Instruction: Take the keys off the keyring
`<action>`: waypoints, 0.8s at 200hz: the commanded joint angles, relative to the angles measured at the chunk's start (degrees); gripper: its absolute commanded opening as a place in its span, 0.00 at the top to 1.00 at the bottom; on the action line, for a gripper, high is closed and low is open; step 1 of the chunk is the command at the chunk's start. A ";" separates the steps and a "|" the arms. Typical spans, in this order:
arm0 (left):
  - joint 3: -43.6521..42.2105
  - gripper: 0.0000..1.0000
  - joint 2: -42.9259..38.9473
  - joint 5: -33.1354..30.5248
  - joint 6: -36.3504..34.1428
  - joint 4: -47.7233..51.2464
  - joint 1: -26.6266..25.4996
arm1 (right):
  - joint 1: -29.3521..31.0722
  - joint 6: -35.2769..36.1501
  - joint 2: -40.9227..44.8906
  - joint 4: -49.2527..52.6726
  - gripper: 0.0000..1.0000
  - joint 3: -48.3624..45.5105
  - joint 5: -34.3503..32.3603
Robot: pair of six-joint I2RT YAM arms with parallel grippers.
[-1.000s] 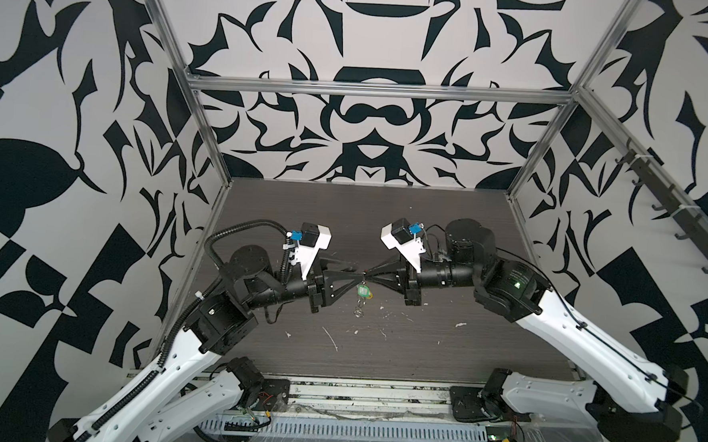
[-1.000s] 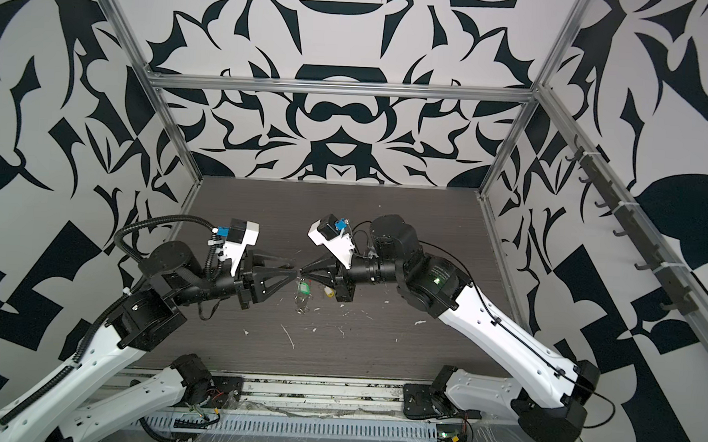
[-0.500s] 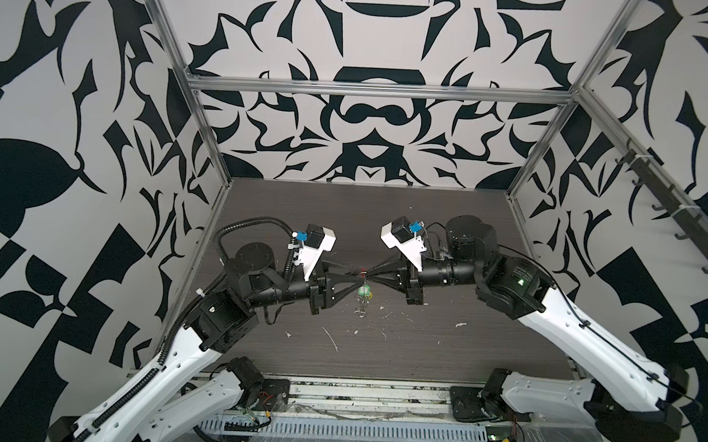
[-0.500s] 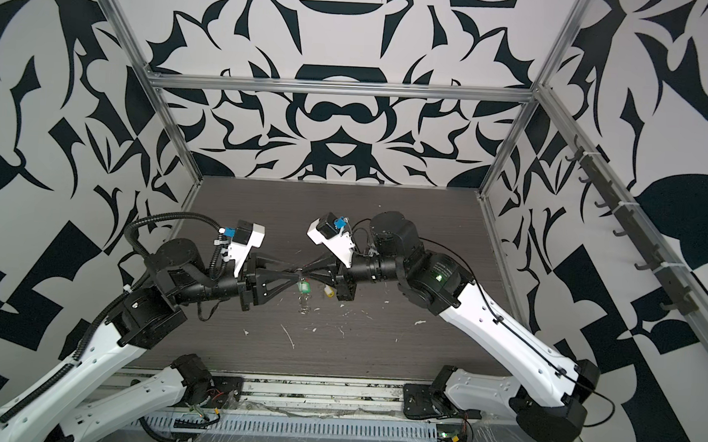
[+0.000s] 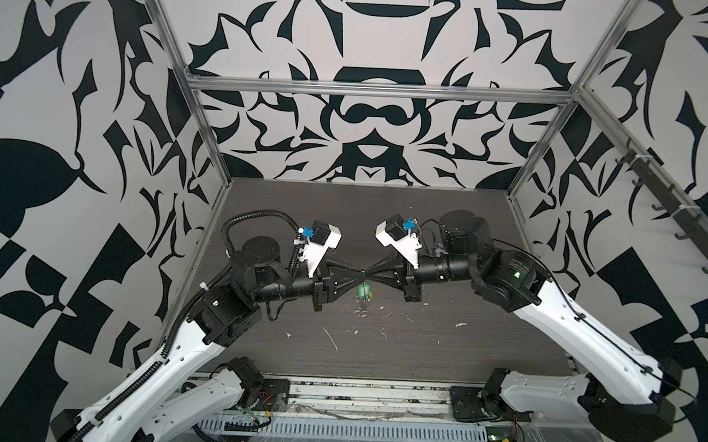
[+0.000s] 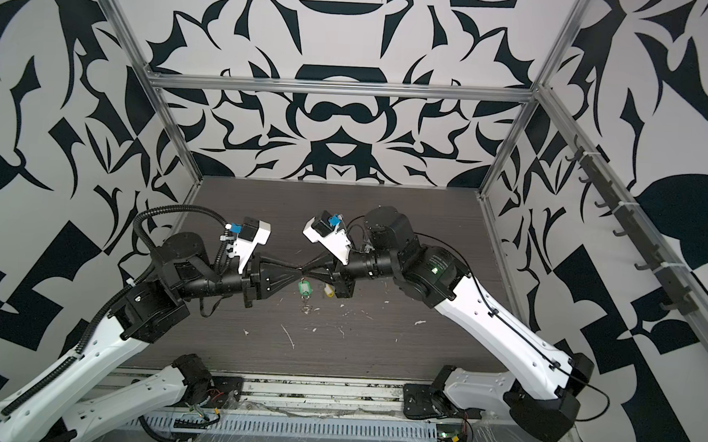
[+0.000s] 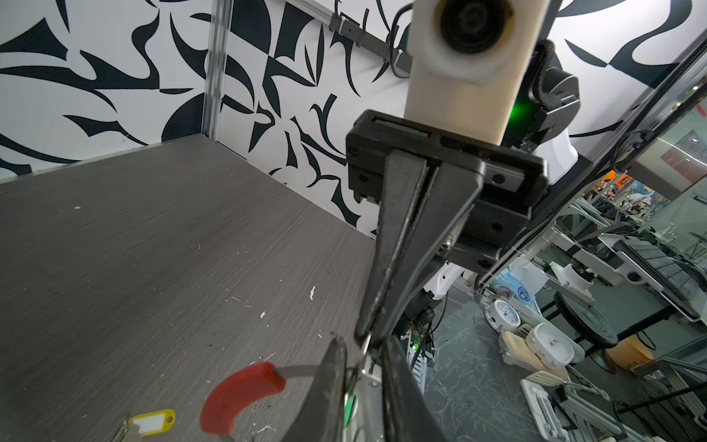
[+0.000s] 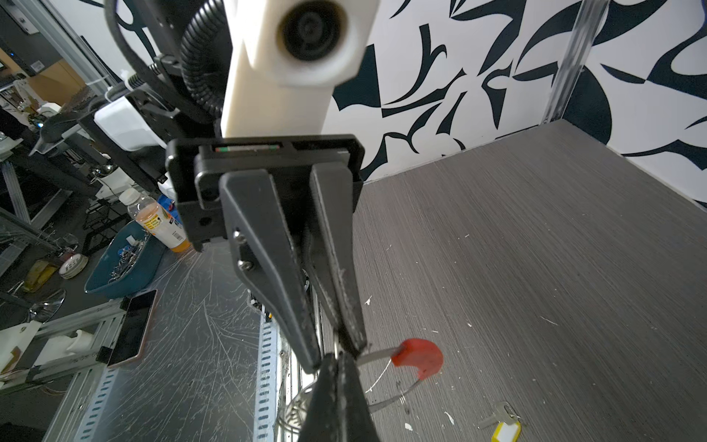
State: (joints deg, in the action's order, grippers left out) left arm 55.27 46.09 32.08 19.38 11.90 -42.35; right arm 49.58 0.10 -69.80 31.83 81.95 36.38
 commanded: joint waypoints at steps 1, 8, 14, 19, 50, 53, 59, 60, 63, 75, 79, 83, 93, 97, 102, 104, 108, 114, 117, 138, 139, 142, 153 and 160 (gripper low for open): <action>1.78 0.82 -0.13 0.97 -0.63 1.50 -0.10 | 0.09 1.37 0.13 -0.11 1.00 3.29 0.71; 1.86 0.84 -0.12 0.97 -0.65 1.60 -0.10 | 0.09 1.48 0.02 0.07 1.00 3.47 0.62; 1.85 0.86 -0.12 0.97 -0.60 1.61 -0.10 | 0.10 1.57 -0.12 0.32 1.00 3.71 0.54; 1.90 0.88 -0.12 0.97 -0.61 1.71 -0.09 | 0.09 1.65 -0.18 0.38 1.00 3.82 0.53; 2.11 0.99 -0.51 0.40 -0.83 1.92 -0.10 | 0.09 2.02 -1.03 1.30 1.00 4.84 0.18; 2.05 1.00 -0.55 0.30 -0.83 1.90 -0.06 | 0.14 1.99 -1.10 1.30 1.00 4.86 0.18; 1.94 1.00 -0.56 0.27 -0.83 1.73 -0.10 | 0.09 1.93 -1.21 1.31 1.00 4.94 0.18; 1.90 1.00 -0.56 0.27 -0.79 1.68 -0.10 | 0.13 1.93 -1.26 1.31 1.00 4.95 0.18; 1.87 1.00 -0.54 0.27 -0.68 1.52 -0.10 | 0.08 1.85 -1.30 1.26 1.00 4.93 0.18; 1.48 1.00 -0.71 0.03 -0.31 0.93 -0.10 | 0.09 1.59 -1.39 0.89 1.00 4.97 0.10; 1.18 1.00 -0.86 -0.10 -0.10 0.47 -0.10 | 0.08 1.34 -1.41 0.66 1.00 5.03 -0.11; 0.87 1.00 -1.05 -0.29 0.08 -0.08 -0.10 | 0.08 1.04 -1.37 0.40 1.00 4.98 -0.31; -0.18 1.00 -1.72 -0.82 0.76 -1.80 -0.10 | 0.15 0.43 -1.20 -0.46 1.00 4.82 -0.84; -0.60 1.00 -2.06 -1.05 0.98 -2.46 -0.10 | 0.12 0.16 -1.01 -1.02 1.00 4.61 -1.24; -1.18 1.00 -2.41 -1.29 1.14 -3.22 -0.10 | 0.15 -0.22 -0.76 -1.67 0.98 4.39 -1.71; -1.31 1.00 -2.54 -1.44 1.22 -3.51 -0.10 | 0.09 -0.35 -0.60 -1.84 0.97 4.25 -1.85; -1.73 1.00 -2.78 -1.66 1.34 -3.98 -0.10 | 0.08 -0.53 -0.37 -2.63 0.94 3.96 -2.22; -2.12 1.00 -3.06 -2.04 1.43 -4.65 -0.10 | 0.16 -0.90 0.21 -3.58 0.86 3.45 -3.16; -2.35 1.00 -3.23 -2.15 1.46 -5.02 -0.10 | 0.10 -1.22 0.41 -4.07 0.82 3.08 -3.69; -4.34 1.00 -4.62 -3.40 2.10 -8.93 -0.10 | 0.08 -2.55 3.03 -8.27 0.64 -0.01 -7.66; -4.45 1.00 -4.70 -3.45 2.13 -9.10 -0.10 | 0.12 -2.64 3.19 -8.50 0.63 -0.20 -7.87; -4.70 1.00 -4.85 -3.69 2.20 -9.66 -0.08 | 0.08 -2.99 3.69 -9.25 0.62 -0.86 -8.61; -5.60 1.00 -5.34 -4.36 2.29 -11.34 -0.17 | 0.14 -3.95 5.64 -12.36 0.58 -3.81 -11.10; -6.07 1.00 -5.71 -4.72 2.41 -12.14 -0.19 | 0.08 -4.51 6.87 -14.22 0.55 -5.66 -12.31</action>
State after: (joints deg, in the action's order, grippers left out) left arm 50.98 41.82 29.19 20.91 6.11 -42.35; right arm 49.54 -1.69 -67.77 27.18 80.23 30.15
